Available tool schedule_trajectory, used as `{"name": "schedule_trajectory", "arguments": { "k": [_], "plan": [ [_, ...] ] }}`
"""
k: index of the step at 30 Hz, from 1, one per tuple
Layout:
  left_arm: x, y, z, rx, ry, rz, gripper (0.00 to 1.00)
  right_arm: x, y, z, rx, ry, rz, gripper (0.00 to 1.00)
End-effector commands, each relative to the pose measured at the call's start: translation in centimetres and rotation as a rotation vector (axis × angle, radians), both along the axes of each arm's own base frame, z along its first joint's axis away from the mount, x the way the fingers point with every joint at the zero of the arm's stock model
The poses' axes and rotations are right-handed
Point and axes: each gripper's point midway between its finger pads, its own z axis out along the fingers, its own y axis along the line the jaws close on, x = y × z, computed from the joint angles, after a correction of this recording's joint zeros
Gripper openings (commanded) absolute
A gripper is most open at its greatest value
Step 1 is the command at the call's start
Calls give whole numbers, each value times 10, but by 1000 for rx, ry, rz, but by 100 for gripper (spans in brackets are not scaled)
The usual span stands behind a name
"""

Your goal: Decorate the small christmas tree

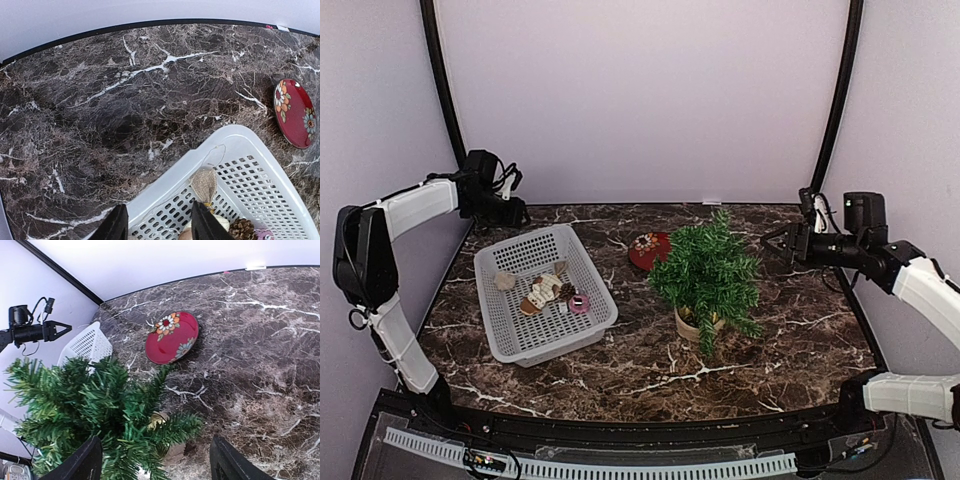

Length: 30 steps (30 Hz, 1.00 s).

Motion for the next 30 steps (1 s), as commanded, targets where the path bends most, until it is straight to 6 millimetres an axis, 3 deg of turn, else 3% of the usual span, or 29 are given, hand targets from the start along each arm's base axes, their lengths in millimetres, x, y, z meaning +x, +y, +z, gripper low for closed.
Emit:
{"name": "schedule_trajectory", "arguments": {
  "k": [1, 7, 15, 18, 22, 30],
  "plan": [
    [11, 1, 6, 42, -54, -46, 44, 0, 6, 40, 37, -122, 43, 75],
    [8, -7, -13, 7, -17, -79, 40, -3, 9, 59, 63, -161, 62, 75],
    [7, -7, -26, 6, 15, -80, 33, -3, 7, 58, 59, -161, 54, 76],
    [6, -9, -27, 1, 21, -85, 20, -3, 8, 59, 66, -164, 53, 76],
    [1, -11, -19, -2, 22, -90, 1, -5, 8, 67, 70, -184, 59, 75],
    [-10, -27, 24, 12, -64, -111, 0, -10, 10, 80, 82, -210, 77, 76]
  ]
}}
